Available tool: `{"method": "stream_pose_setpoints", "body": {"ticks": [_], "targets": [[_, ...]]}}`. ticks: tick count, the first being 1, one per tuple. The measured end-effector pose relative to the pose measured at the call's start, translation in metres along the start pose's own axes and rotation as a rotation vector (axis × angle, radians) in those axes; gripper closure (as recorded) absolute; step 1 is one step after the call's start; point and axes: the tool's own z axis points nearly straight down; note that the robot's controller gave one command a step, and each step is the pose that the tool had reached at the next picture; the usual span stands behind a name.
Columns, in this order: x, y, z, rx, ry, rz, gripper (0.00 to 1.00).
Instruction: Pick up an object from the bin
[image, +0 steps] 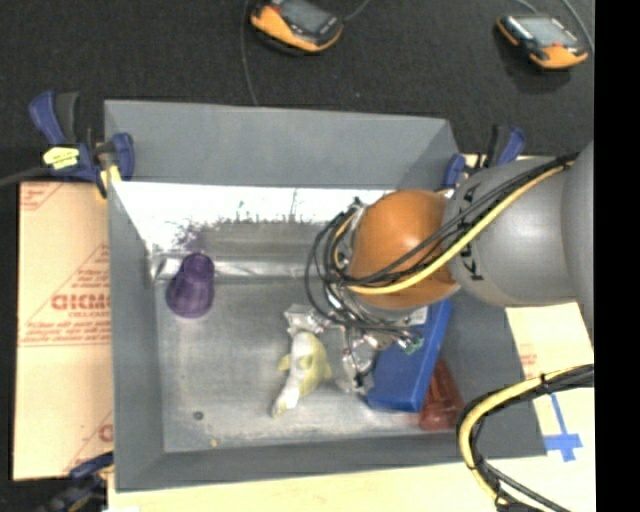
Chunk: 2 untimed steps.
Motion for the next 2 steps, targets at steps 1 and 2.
{"method": "stream_pose_setpoints", "body": {"ticks": [1,2], "targets": [[0.0001,0.0004,0.0003,-0.001,0.0,0.003,1.0],[0.0001,0.0004,0.0003,-0.002,0.0,0.003,1.0]]}}
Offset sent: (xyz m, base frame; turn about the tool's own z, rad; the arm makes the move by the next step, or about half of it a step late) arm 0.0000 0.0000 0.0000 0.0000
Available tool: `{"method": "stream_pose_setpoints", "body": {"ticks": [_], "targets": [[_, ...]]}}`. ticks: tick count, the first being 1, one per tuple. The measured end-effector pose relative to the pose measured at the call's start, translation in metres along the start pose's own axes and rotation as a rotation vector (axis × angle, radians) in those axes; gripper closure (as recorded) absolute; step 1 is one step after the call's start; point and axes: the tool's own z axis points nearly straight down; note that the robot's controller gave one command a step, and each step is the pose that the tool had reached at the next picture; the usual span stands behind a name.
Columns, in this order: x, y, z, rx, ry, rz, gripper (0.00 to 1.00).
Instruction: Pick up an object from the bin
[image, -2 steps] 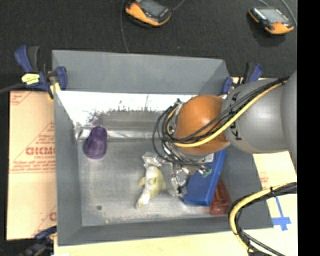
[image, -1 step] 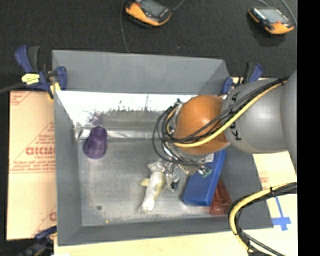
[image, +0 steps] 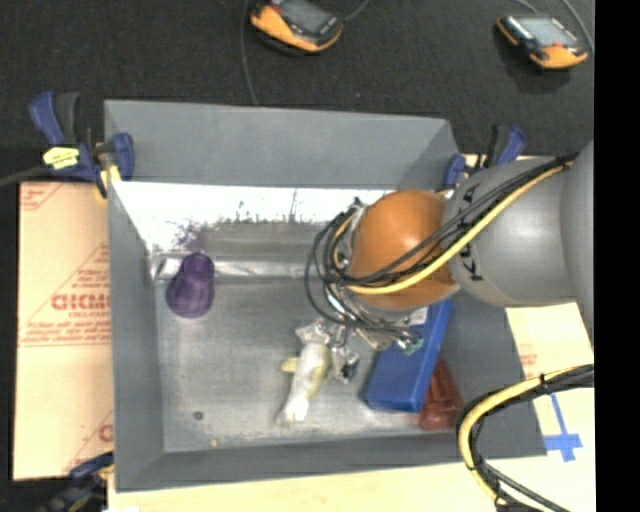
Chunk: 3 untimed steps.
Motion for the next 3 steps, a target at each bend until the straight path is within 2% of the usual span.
{"method": "stream_pose_setpoints", "body": {"ticks": [1,2,3], "targets": [[0.007,0.006,-0.012,-0.001,-0.001,-0.003,1.0],[0.012,0.01,-0.083,-0.003,0.004,-0.01,1.0],[0.013,0.004,-0.151,-0.006,0.006,-0.015,1.0]]}}
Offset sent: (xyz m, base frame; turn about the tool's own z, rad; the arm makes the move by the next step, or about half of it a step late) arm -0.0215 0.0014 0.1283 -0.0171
